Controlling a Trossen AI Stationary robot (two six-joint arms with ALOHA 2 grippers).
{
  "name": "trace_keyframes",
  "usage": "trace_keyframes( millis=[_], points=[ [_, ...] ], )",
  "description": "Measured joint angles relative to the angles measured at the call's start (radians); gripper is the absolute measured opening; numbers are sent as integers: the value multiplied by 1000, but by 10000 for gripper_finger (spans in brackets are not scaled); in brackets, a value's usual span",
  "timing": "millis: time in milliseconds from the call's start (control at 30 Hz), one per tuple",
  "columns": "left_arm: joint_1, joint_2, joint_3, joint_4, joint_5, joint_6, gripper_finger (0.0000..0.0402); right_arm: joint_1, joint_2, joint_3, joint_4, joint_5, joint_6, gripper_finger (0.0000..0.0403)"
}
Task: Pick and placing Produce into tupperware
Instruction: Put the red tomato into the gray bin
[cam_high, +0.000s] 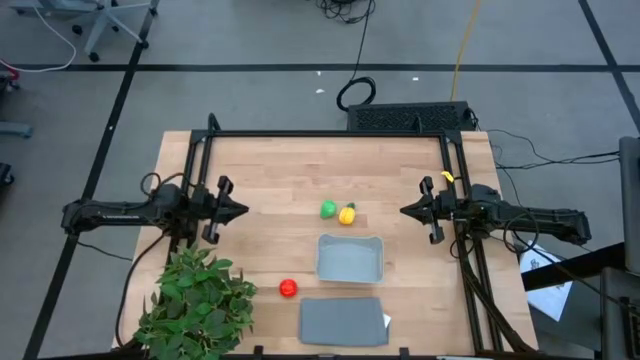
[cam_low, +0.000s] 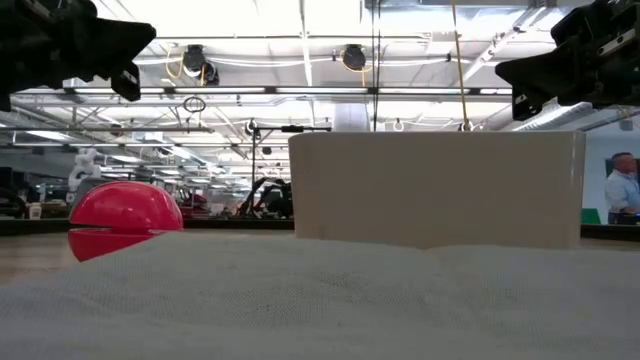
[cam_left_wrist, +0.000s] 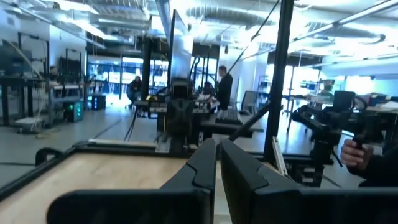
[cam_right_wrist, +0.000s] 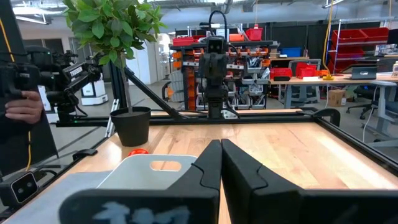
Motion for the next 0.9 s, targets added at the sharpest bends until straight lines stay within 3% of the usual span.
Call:
trace_keyframes(
  millis=[267,533,900],
  points=[
    [0,0,0,-25,-6,-22,26,0,0,0,0,0,0,0],
    [0,21,0,-72,-99,-141,26,0,0,0,0,0,0,0],
    [-1,281,47,-69,-141,-246,26,0,0,0,0,0,0,0]
  ],
)
